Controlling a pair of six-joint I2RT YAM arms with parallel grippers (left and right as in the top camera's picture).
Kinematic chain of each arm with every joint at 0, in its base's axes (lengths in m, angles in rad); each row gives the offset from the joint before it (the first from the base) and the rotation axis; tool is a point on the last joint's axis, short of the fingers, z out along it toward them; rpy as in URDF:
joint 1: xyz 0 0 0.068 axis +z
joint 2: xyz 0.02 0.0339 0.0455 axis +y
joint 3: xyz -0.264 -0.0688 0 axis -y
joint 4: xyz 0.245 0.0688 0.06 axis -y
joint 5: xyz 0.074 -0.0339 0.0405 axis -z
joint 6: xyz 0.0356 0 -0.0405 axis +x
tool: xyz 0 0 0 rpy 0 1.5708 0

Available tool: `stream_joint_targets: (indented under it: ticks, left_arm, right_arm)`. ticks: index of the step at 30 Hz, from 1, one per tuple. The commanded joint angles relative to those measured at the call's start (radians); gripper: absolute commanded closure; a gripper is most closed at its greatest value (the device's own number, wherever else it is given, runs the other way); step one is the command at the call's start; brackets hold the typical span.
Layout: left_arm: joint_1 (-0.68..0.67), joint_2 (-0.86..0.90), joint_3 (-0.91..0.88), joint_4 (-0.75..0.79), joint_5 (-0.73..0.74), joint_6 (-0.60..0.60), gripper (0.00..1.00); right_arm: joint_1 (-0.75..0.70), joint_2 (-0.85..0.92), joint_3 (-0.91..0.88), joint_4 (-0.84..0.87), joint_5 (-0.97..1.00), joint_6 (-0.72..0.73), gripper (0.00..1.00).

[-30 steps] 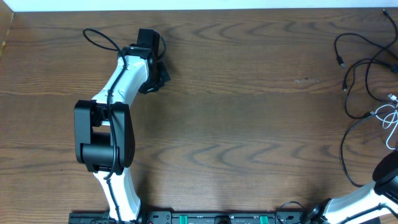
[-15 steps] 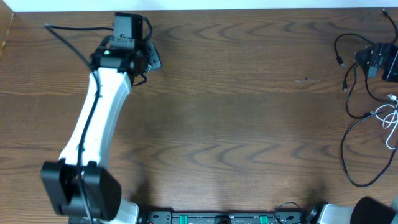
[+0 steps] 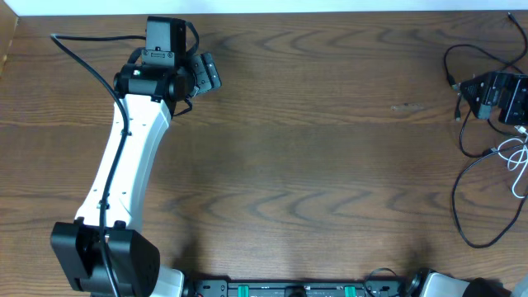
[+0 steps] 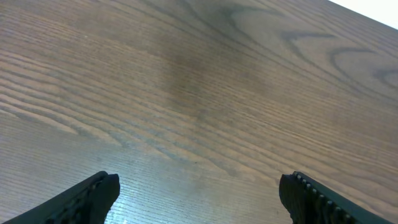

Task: Untangle cables
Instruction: 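Drop the cables at the right edge and open right gripper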

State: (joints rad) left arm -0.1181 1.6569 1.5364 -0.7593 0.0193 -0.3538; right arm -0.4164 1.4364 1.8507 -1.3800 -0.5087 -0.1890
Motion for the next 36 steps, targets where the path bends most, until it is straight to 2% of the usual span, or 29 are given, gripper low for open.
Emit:
stream_joint_targets:
  ticks: [1, 23, 31, 36]
  left_arm:
    - [0.004, 0.006, 0.006, -0.003, -0.013, 0.009, 0.01]
    - [0.004, 0.006, 0.006, -0.008, -0.012, 0.010, 0.01]
    - [0.004, 0.006, 0.006, -0.008, -0.013, 0.009, 0.01]
    - [0.004, 0.006, 0.006, -0.008, -0.013, 0.010, 0.01]
  right_arm:
    - [0.006, -0.010, 0.014, -0.007, -0.014, -0.011, 0.01]
    - [0.058, -0.116, 0.014, -0.042, -0.022, -0.013, 0.01]
    - [0.058, -0.122, 0.014, -0.205, -0.008, -0.006, 0.01]
    - [0.057, -0.122, 0.014, -0.191, -0.006, -0.006, 0.01]
